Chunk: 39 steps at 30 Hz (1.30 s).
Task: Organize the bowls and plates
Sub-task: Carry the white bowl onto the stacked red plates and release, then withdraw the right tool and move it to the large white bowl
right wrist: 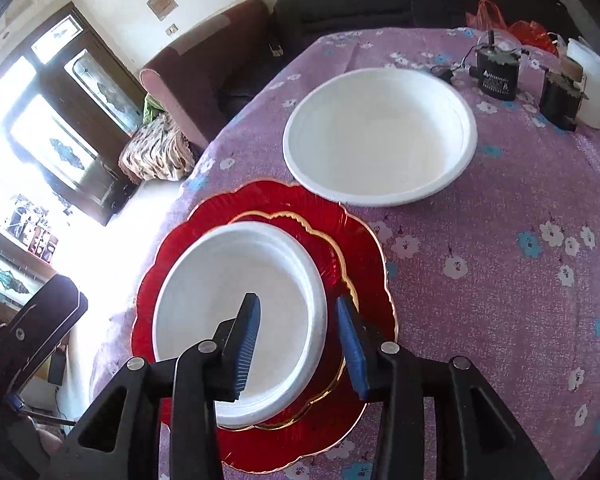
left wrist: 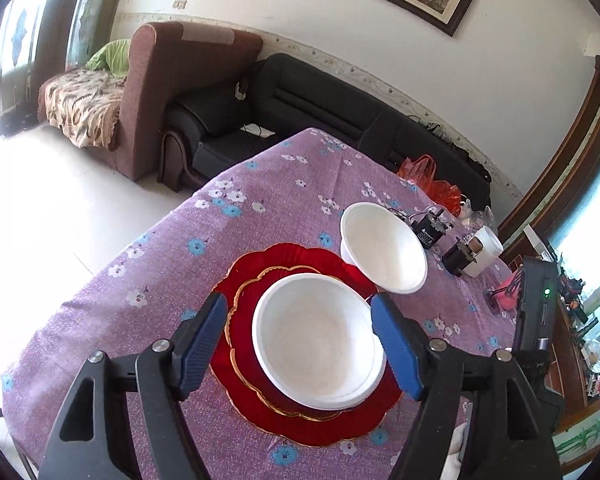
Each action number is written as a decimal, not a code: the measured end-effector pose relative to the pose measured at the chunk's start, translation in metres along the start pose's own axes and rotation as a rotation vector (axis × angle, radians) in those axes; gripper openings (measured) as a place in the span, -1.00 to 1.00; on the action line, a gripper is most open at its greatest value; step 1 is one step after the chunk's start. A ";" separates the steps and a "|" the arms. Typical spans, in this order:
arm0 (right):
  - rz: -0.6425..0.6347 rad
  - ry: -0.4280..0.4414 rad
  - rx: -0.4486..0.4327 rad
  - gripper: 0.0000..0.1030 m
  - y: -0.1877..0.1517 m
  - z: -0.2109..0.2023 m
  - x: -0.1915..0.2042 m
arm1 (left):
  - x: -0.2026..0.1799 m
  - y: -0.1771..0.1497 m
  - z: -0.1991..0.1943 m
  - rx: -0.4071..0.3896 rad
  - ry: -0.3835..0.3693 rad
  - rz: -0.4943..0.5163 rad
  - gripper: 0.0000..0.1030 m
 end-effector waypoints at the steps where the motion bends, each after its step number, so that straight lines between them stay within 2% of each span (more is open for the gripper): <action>1: -0.002 -0.002 -0.029 -0.07 0.001 -0.009 -0.001 | -0.005 0.000 -0.009 -0.032 0.033 0.025 0.52; 3: -0.006 -0.014 -0.084 0.10 0.001 -0.029 -0.007 | -0.016 -0.003 -0.021 -0.084 0.110 0.078 0.79; 5: -0.007 -0.030 -0.133 0.24 -0.005 -0.050 -0.014 | -0.030 -0.007 -0.032 -0.134 0.152 0.127 0.85; 7: -0.011 -0.048 -0.174 0.26 -0.016 -0.070 -0.024 | -0.049 -0.016 -0.041 -0.172 0.146 0.180 0.87; 10: -0.006 -0.096 -0.225 0.26 -0.035 -0.096 -0.054 | -0.082 -0.033 -0.043 -0.185 0.110 0.266 0.87; 13: 0.033 -0.148 -0.271 0.26 -0.051 -0.129 -0.095 | -0.109 -0.051 -0.035 -0.137 0.049 0.322 0.87; 17: 0.160 -0.235 -0.351 0.27 -0.078 -0.181 -0.175 | -0.131 -0.073 -0.020 -0.058 -0.021 0.323 0.87; 20: 0.280 -0.302 -0.381 0.29 -0.100 -0.218 -0.243 | -0.143 -0.085 -0.008 -0.019 -0.041 0.325 0.87; 23: 0.365 -0.356 -0.390 0.29 -0.120 -0.242 -0.292 | -0.157 -0.097 0.003 0.021 -0.066 0.334 0.87; 27: 0.443 -0.360 -0.363 0.29 -0.131 -0.243 -0.327 | -0.175 -0.111 0.009 0.061 -0.086 0.358 0.87; 32: 0.480 -0.357 -0.273 0.28 -0.116 -0.203 -0.345 | -0.181 -0.116 0.009 0.074 -0.084 0.379 0.87; 33: 0.487 -0.357 -0.260 0.16 -0.112 -0.193 -0.343 | -0.180 -0.115 0.009 0.073 -0.081 0.377 0.87; 34: 0.492 -0.345 -0.248 -0.28 -0.110 -0.186 -0.343 | -0.177 -0.114 0.009 0.071 -0.077 0.373 0.87; 35: 0.488 -0.334 -0.231 -0.43 -0.108 -0.179 -0.341 | -0.175 -0.112 0.008 0.068 -0.073 0.369 0.87; 36: 0.481 -0.320 -0.227 -0.56 -0.106 -0.175 -0.336 | -0.172 -0.111 0.008 0.067 -0.070 0.364 0.87; 39: 0.414 -0.257 -0.211 -0.61 -0.101 -0.165 -0.312 | -0.167 -0.111 0.013 0.082 -0.073 0.340 0.87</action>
Point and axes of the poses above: each gripper's, at about its wrist camera, not at the fingertips, and z roughly the way its jaws point, x to its left, y to its top, the point moved 6 cm from there along z, roughly the way its jaws point, and after that the axes turned 4 degrees about -y, right-handed, at the moved point
